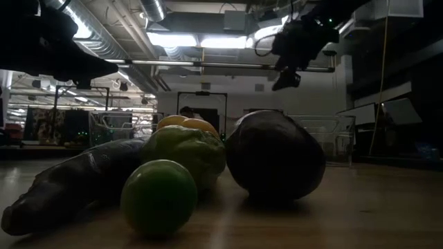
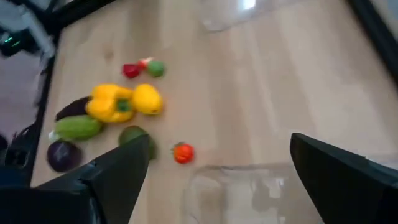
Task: Sort produce into baskets
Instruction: Put the orange peach into the right transparent bin
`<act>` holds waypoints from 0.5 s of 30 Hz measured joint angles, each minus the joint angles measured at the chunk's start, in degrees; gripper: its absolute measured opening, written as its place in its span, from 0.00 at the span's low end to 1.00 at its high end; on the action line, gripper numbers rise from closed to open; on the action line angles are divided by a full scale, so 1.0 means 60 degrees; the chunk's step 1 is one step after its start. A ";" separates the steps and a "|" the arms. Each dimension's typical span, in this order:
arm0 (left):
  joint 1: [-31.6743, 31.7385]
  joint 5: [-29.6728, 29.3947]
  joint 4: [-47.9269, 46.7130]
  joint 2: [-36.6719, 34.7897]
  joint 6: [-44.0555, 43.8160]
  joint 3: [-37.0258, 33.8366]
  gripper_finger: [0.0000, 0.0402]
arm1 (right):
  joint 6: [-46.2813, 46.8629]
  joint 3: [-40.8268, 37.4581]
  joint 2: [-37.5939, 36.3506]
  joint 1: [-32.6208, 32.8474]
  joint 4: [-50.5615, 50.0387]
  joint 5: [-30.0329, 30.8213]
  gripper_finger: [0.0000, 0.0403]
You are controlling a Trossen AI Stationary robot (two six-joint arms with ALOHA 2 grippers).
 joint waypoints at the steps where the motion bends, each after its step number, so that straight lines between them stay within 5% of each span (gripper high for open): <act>1: 0.0000 0.0004 0.0002 0.0000 0.0000 0.0000 0.00 | -0.0065 0.0000 -0.0001 0.0205 0.0052 -0.0001 0.95; 7: 0.0000 0.0003 0.0000 0.0000 0.0000 0.0000 0.00 | -0.1051 0.0000 0.0000 0.1805 0.0253 0.0425 0.95; 15: 0.0000 0.0004 0.0004 0.0000 0.0000 0.0000 0.00 | -0.2348 0.0000 0.0178 0.4079 0.0257 0.4714 0.95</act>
